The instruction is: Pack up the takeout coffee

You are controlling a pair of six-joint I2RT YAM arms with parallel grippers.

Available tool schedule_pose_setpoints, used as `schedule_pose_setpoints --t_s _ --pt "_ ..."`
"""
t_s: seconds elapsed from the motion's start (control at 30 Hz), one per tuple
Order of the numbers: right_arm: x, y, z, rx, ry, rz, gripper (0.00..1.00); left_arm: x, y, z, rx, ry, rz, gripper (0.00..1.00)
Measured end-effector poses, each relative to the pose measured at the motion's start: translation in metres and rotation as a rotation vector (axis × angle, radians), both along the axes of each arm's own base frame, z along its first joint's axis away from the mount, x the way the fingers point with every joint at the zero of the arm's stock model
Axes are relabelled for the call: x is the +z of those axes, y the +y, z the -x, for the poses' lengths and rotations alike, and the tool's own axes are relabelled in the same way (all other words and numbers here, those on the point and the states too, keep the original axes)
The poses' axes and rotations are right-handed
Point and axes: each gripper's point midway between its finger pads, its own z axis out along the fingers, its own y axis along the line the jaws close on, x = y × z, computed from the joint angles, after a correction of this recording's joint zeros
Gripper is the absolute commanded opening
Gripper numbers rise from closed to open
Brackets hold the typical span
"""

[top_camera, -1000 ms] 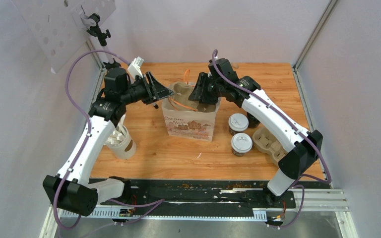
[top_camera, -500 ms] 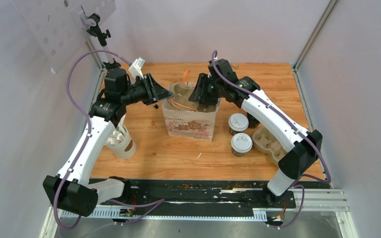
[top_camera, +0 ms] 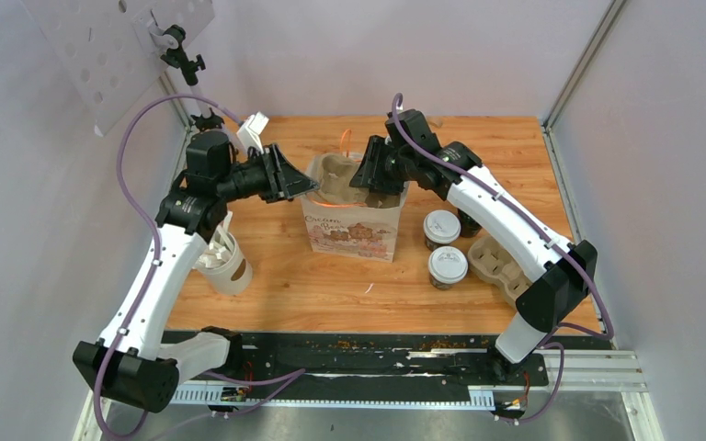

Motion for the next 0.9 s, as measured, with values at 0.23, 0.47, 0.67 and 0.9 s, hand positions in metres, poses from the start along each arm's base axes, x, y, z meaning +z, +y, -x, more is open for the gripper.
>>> schedule_pose_setpoints --t_s 0.23,0.47,0.67,0.9 --pt "-0.008 -0.002 -0.004 -0.017 0.008 0.025 0.36 0.008 0.001 0.014 -0.018 -0.03 0.022 0.41" --pt "-0.016 -0.002 -0.007 -0.031 0.017 0.051 0.36 -0.01 0.0 0.029 -0.041 0.004 0.024 0.41" --pt "-0.02 -0.001 -0.007 -0.035 0.015 0.089 0.36 -0.008 0.0 0.032 -0.038 -0.006 0.015 0.44" --pt "-0.026 -0.002 -0.003 -0.029 0.019 0.126 0.36 0.023 0.024 0.006 0.129 -0.104 -0.112 0.47"
